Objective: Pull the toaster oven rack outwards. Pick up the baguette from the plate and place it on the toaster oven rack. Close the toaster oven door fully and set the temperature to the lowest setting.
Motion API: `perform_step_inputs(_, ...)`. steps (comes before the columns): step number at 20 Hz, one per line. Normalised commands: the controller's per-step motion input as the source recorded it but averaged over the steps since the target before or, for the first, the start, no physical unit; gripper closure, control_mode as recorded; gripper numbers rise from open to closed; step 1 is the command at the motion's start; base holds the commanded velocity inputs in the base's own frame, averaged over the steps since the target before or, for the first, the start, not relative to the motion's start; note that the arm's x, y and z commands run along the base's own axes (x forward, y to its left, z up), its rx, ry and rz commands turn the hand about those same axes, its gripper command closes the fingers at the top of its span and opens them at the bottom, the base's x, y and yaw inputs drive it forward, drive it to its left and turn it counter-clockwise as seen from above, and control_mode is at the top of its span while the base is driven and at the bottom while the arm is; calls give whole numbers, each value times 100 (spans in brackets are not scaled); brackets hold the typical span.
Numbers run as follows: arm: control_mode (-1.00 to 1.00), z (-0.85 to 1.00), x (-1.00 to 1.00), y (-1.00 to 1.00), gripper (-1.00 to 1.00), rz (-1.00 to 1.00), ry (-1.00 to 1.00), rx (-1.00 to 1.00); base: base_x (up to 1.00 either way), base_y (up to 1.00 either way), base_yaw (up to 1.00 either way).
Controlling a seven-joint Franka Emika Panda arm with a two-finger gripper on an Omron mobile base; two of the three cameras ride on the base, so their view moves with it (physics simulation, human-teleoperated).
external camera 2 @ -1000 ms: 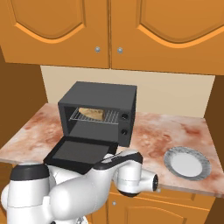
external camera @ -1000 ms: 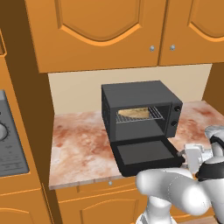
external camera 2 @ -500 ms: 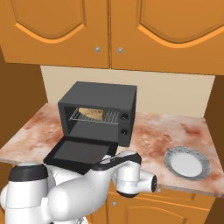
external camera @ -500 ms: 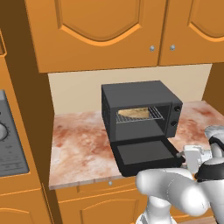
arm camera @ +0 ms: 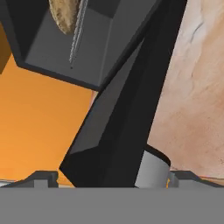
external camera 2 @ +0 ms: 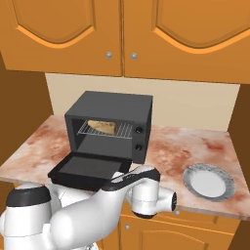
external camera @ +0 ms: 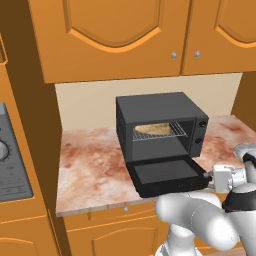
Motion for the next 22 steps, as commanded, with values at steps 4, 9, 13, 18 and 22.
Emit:
perform_step_inputs(4,-100,39,-5,39,-100,12,-10,0,0,0,0)
perform_step_inputs(9,-100,10,8,44,-100,6,-5,-1,0,0,0)
perform_step_inputs(13,-100,0,56,48,-100,0,0,-5,0,0,0)
perform_step_inputs(18,-100,0,79,46,-100,-1,0,-8,0,0,0)
perform_step_inputs(22,-100,0,68,43,-100,-7,0,-6,0,0,0)
